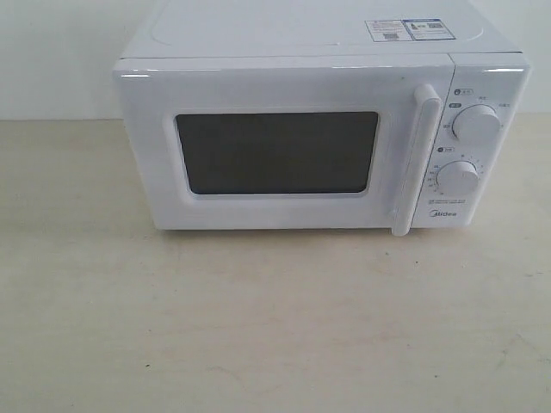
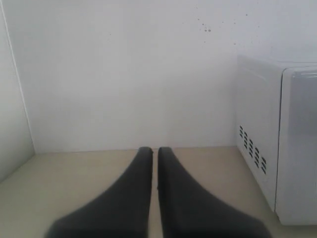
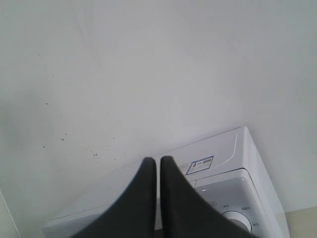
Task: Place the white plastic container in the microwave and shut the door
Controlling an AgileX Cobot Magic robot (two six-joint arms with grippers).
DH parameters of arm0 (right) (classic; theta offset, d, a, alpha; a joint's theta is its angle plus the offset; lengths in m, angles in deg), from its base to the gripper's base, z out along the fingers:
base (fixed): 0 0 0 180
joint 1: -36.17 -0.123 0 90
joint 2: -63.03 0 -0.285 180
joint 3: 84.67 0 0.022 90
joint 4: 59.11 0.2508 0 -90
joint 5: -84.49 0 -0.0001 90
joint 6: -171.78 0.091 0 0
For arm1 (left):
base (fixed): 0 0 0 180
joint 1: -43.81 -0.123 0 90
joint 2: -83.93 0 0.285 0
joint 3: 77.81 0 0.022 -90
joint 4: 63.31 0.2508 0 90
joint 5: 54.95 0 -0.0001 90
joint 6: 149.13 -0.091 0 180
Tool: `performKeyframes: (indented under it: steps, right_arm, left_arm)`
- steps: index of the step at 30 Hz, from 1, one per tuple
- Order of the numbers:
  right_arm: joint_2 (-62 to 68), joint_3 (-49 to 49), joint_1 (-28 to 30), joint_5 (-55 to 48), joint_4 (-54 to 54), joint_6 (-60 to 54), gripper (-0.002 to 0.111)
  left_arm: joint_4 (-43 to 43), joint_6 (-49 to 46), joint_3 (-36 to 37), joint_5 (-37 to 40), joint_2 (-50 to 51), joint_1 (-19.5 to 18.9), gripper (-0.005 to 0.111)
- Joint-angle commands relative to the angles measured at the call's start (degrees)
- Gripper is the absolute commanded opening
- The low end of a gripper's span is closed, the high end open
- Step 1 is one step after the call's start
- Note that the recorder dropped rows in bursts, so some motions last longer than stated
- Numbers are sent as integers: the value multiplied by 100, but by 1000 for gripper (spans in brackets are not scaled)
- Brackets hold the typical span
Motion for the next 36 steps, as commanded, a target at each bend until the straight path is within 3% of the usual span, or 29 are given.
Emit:
performKeyframes:
  steps: [1,11,36]
  right_arm:
    - [-32,5,30,-29,-6,-48,0]
    - [-32,5,30,-19,-5,-48,0]
    - [-32,5,30,-19,-5,-48,0]
  left_arm:
    - [18,-191,25,349,-18,-44,4]
    - [46,-249,25,1545,-18,-101,4]
    - [-328,-165,25,1568,-18,-90,4]
